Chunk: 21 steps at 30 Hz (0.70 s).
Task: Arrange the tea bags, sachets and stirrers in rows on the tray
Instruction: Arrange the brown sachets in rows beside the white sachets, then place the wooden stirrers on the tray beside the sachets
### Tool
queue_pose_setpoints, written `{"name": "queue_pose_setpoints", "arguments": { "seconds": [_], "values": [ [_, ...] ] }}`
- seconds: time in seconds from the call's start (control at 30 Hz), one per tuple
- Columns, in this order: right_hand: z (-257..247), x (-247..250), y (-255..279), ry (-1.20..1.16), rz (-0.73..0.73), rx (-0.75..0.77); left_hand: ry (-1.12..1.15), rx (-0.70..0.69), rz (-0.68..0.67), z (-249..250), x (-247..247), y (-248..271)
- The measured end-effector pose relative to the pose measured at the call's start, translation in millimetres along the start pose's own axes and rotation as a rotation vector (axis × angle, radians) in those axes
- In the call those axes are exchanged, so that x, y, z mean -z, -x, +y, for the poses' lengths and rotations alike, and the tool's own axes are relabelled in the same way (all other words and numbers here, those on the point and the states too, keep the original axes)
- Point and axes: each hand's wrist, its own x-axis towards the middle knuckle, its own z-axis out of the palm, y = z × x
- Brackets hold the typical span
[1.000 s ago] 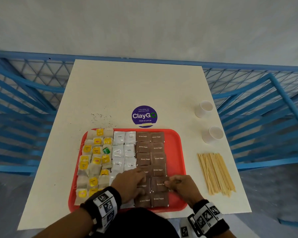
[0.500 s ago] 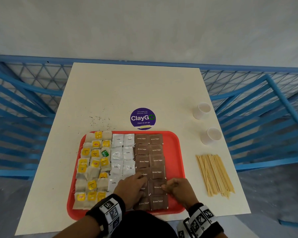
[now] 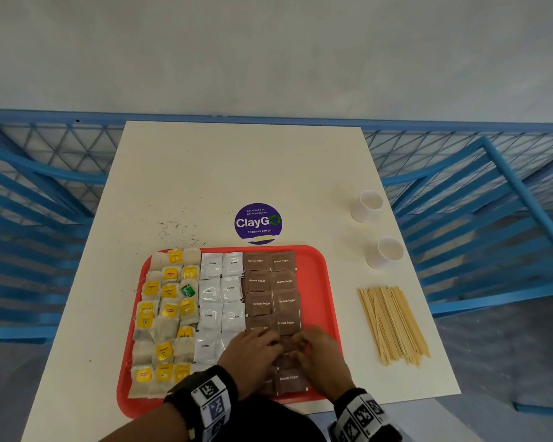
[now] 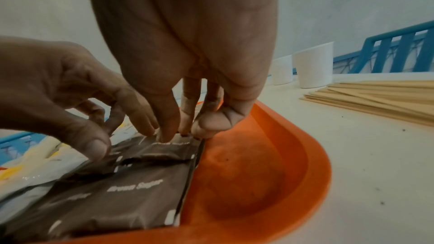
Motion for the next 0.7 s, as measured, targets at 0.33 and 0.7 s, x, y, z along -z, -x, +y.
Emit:
{"name": "queue_pose_setpoints", "arguments": {
  "seconds": [0.33, 0.7],
  "values": [
    [12.7, 20.9, 16.4, -0.188, 0.175, -0.121, 0.346, 0.143, 0.110, -5.3, 13.7, 15.5],
    [138.9, 122.9, -3.8, -0.056, 0.360, -0.586, 1.044, 0.300, -0.176, 54.6, 58.7, -98.7]
  ]
}}
